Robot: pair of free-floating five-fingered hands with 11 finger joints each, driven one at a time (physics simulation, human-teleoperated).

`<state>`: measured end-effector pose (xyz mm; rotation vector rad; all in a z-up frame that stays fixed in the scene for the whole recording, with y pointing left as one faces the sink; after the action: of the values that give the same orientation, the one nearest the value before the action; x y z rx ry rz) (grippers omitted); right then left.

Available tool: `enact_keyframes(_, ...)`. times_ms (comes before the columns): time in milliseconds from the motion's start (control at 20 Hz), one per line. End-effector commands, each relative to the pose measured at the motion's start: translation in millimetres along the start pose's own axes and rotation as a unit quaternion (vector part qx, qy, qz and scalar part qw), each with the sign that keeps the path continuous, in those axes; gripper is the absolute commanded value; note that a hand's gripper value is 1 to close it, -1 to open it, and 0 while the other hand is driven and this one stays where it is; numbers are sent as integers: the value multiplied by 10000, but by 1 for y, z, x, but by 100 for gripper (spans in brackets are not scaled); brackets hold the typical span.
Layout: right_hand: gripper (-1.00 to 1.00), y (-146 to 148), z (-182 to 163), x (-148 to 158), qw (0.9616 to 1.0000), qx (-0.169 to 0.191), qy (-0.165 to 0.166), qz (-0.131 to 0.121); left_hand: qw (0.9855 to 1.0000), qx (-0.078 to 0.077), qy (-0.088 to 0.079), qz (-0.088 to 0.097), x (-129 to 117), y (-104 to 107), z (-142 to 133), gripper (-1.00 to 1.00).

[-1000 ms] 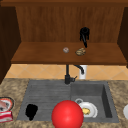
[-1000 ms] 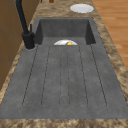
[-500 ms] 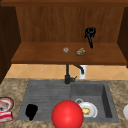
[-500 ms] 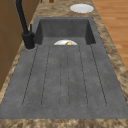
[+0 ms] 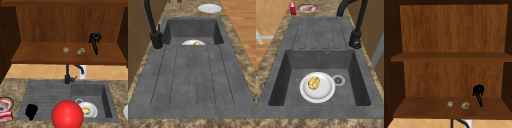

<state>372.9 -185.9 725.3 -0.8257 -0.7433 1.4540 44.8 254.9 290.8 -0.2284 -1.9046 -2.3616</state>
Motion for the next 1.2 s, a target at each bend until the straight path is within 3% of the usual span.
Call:
enact_keyframes(0,-100,18,25,-7,9999,1,-22,-147,10000,0,0,0,0,0,0,0)
enact_keyframes(250,-100,39,57,-19,9994,-274,-104,-186,10000,0,0,0,0,0,0,0)
enact_keyframes(700,-100,83,115,-37,9995,-286,-24,-129,10000,0,0,0,0,0,0,0)
enact_keyframes(1150,-100,177,138,-46,9981,-612,-19,-37,10000,0,0,0,0,0,0,0)
